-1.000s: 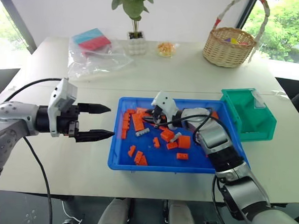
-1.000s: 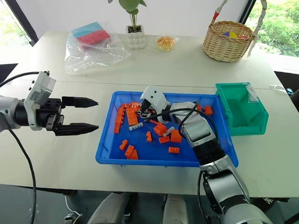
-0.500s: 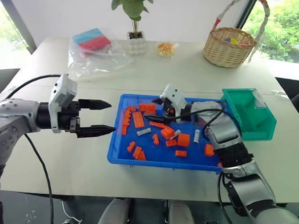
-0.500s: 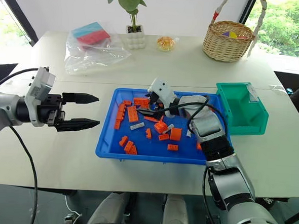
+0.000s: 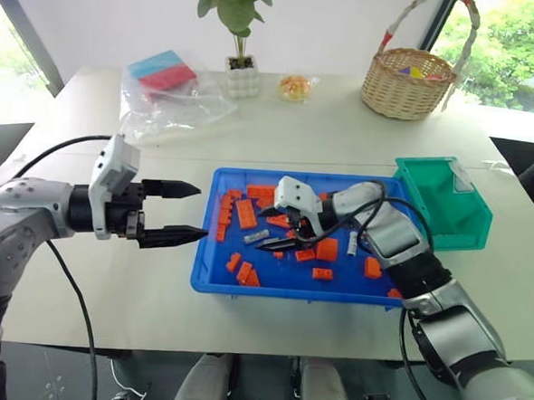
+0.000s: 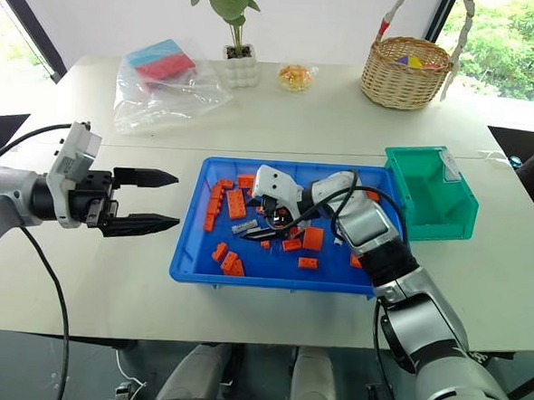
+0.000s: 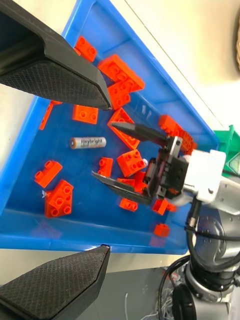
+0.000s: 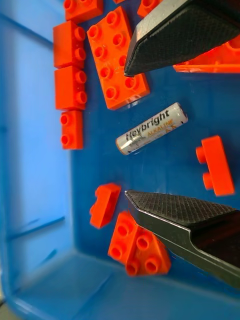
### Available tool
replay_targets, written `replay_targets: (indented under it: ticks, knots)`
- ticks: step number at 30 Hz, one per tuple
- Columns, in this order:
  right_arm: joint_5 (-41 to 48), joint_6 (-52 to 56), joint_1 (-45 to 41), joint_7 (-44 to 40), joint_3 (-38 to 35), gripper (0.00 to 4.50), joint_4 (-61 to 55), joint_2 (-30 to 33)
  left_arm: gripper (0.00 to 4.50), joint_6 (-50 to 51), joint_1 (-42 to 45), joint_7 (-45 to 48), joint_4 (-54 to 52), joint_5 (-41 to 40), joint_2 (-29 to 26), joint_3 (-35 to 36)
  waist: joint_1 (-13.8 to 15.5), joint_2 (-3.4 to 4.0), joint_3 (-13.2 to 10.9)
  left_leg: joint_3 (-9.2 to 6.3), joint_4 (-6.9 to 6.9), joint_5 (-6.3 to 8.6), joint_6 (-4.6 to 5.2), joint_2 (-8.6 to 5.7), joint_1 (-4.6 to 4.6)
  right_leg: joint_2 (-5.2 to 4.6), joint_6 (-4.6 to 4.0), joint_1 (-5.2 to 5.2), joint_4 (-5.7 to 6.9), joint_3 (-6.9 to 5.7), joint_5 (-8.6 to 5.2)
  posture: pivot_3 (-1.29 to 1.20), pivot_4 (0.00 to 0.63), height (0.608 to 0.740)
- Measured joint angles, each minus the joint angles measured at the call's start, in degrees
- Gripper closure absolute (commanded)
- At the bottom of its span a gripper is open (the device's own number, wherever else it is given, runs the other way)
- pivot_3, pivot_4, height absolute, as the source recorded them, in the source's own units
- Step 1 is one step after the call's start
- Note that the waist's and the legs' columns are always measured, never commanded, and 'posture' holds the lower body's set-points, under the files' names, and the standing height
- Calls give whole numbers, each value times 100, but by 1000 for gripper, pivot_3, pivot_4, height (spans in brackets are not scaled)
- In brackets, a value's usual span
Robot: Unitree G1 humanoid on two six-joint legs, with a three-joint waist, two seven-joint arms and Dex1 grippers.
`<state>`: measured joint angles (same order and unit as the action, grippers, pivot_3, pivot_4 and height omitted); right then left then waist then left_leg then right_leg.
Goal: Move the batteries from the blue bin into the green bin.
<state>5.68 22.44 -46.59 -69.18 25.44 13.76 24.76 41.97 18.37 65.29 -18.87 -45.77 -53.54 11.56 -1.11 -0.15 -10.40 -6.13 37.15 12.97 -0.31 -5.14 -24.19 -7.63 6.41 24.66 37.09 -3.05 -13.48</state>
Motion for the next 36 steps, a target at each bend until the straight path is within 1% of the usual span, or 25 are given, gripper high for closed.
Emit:
replay_targets:
  ticks: [4,6,7,8,11,12,13,17,19,23,26,28,30,32,34,36]
  knots:
    - [-263,-267,-28,-156,259,809,252,-119,0,20,-25,0,-75,-67,0,8,9,0,0,0,1,0,-1,-1,0,-1,0,-1,0,0,0,0,150,702]
    - [-370,-366,-27,-196,368,1314,307,-140,0,24,-36,2,-124,-108,-1,10,9,0,0,0,1,0,-1,-1,0,-1,0,0,0,0,0,0,150,702]
    - [-440,-418,-24,-207,385,1602,334,-145,0,24,-40,2,-146,-112,-1,11,9,0,0,0,1,0,-1,-1,0,-1,0,0,0,0,0,0,150,702]
    - [-476,-432,-10,-206,389,2077,337,-144,0,24,-42,2,-155,-113,-3,12,8,0,0,0,0,0,-1,-1,0,0,0,0,0,0,0,0,150,702]
    - [-493,-430,115,-224,387,3774,295,-140,0,24,-43,0,-156,-114,-4,14,7,0,0,-1,0,0,-1,-1,0,0,0,0,0,0,0,0,150,702]
    - [-492,-412,161,-233,387,4215,237,-129,0,24,-44,0,-156,-114,-5,14,8,0,0,0,0,0,-1,-1,0,0,0,0,0,0,0,0,150,702]
    - [-487,-377,189,-246,382,4422,160,-122,0,24,-44,3,-155,-114,-5,14,8,0,0,0,0,0,-1,-1,0,0,0,0,0,0,0,0,150,702]
    - [-421,-69,190,-242,240,4410,-285,-106,0,23,-44,19,-154,-113,-4,11,2,0,0,-1,-1,0,-1,0,0,1,0,1,0,0,0,0,150,702]
    - [-264,324,191,-176,75,4410,-604,-101,0,23,-15,54,-138,-111,-3,-20,11,1,-1,-1,-1,0,-1,0,-1,0,0,2,1,0,0,0,150,702]
    - [188,1303,80,232,-591,4410,-1553,-105,0,22,61,95,-121,-111,8,-140,28,1,-1,-1,0,0,-1,-1,-3,-1,0,2,0,1,0,0,150,702]
    - [395,2032,-7,753,-1217,4410,-2102,69,0,23,84,111,-119,-116,25,-172,56,0,0,-3,0,0,-1,-2,-4,-3,0,1,-1,0,0,0,150,702]
    - [459,2462,21,1055,-1674,4410,-2350,425,0,24,124,127,-118,-120,53,-192,92,0,-1,-2,1,0,0,-6,-11,-7,0,4,-5,-1,0,0,150,702]
    - [436,2880,274,1440,-2401,4410,-2534,1130,0,18,213,177,-112,-119,110,-266,188,-1,0,-1,2,1,0,-8,-16,-7,1,3,-15,-2,0,0,150,702]
    - [328,3163,623,1795,-3072,4410,-2471,1743,0,8,209,224,-62,-108,131,-319,213,-2,-1,0,0,2,2,-10,-19,-9,1,3,-19,-4,-1,0,150,702]
    - [258,3306,1020,2050,-3553,4410,-2393,2160,0,-18,232,275,47,-90,148,-380,181,-2,-1,4,-5,3,4,-5,-19,-9,0,4,-19,-3,-1,0,150,702]
    - [237,3352,1389,2226,-3849,4410,-2333,2404,0,-53,275,327,119,-51,188,-419,130,0,-2,13,-8,3,5,2,-17,-8,-5,9,-14,0,-3,0,150,702]
